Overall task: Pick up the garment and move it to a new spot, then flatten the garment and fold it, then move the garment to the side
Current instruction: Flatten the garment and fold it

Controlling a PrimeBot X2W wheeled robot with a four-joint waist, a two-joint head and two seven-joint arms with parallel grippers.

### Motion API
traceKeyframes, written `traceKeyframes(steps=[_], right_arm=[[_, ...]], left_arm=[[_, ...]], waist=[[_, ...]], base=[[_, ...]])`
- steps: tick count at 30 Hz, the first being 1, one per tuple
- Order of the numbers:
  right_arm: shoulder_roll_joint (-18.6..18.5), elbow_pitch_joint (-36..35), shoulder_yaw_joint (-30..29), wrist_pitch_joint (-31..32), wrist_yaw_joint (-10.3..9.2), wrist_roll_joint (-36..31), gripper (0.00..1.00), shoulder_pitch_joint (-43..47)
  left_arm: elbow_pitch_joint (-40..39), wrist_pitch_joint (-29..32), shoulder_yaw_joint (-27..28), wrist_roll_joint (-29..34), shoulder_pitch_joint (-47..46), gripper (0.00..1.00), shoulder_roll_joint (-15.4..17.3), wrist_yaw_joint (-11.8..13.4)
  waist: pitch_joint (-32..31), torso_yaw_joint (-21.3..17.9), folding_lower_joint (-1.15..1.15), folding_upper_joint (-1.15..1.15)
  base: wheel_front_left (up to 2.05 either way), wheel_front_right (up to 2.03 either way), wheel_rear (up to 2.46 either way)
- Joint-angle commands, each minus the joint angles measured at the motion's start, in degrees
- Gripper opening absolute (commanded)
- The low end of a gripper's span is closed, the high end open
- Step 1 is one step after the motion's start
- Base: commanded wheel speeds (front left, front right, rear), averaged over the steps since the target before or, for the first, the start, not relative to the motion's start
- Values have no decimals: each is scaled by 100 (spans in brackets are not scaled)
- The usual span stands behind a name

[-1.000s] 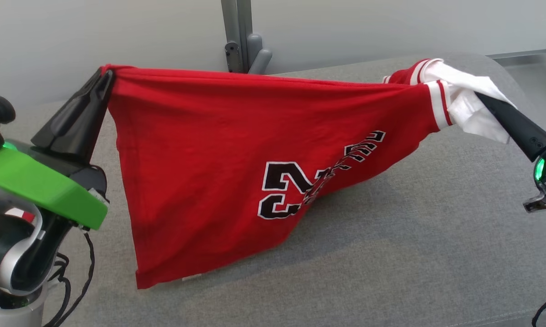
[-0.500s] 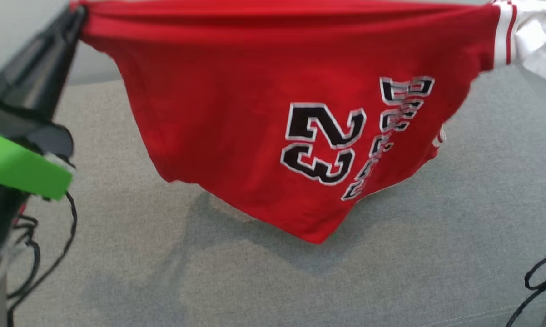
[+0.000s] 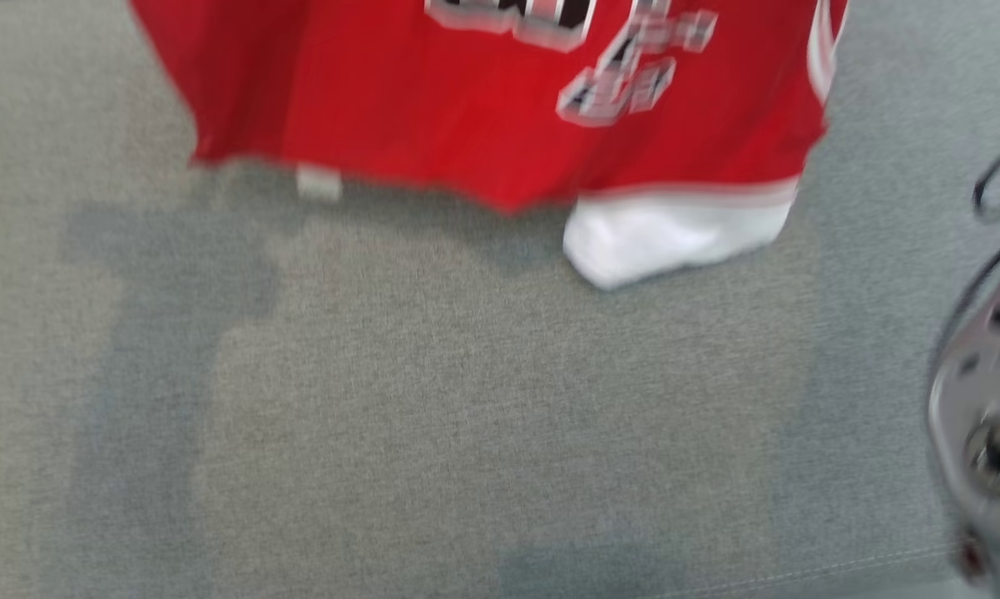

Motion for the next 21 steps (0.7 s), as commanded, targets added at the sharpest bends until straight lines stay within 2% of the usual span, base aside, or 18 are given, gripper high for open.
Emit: traceKeyframes(steps=[1, 2, 4, 5, 6, 9, 14, 18, 21], right_arm=[[-34, 555, -50, -345, 2, -215, 0, -707], [-27, 1031, -46, -620, 2, -439, 0, -1206], [-45, 2754, 125, -1901, 0, -1007, 0, -2988], [-44, 3111, 226, -2188, 0, -1048, 0, -3357], [-48, 4126, 478, -2862, -1, -1028, 0, -4179], [-40, 4760, 839, -3124, -1, -816, 0, -4495], [-39, 4850, 1302, -3260, 2, -477, 0, -3768], [-31, 4318, 1404, -3029, 3, -202, 0, -2658], [-92, 3645, 1331, -2791, 2, -47, 0, -1656]], left_arm=[[390, -171, -19, 128, -438, 0, -17, -35], [724, -259, -50, 192, -759, 0, -60, -53], [1916, -1012, -197, 621, -1893, 0, -118, -102], [2184, -1246, -205, 695, -2133, 0, -152, -101], [2911, -1907, -239, 802, -2692, 0, -276, -145], [3459, -2462, -358, 745, -2876, 0, -379, -191], [3910, -3034, -921, 377, -2278, 0, -318, -227], [3848, -3251, -1469, -137, -1492, 0, 18, -224], [3712, -3317, -1785, -538, -908, 0, 214, -217]], waist=[[1076, 202, 0, 0], [1263, 225, 0, 0], [1802, 324, 0, 0], [1903, 339, 0, 0], [2108, 357, 0, 0], [2209, 368, 0, 0], [2008, 318, 0, 0], [1657, 251, 0, 0], [1340, 230, 0, 0]], base=[[0, 0, 0], [0, 0, 0], [0, 0, 0], [0, 0, 0], [0, 0, 0], [0, 0, 0], [0, 0, 0], [0, 0, 0], [0, 0, 0]])
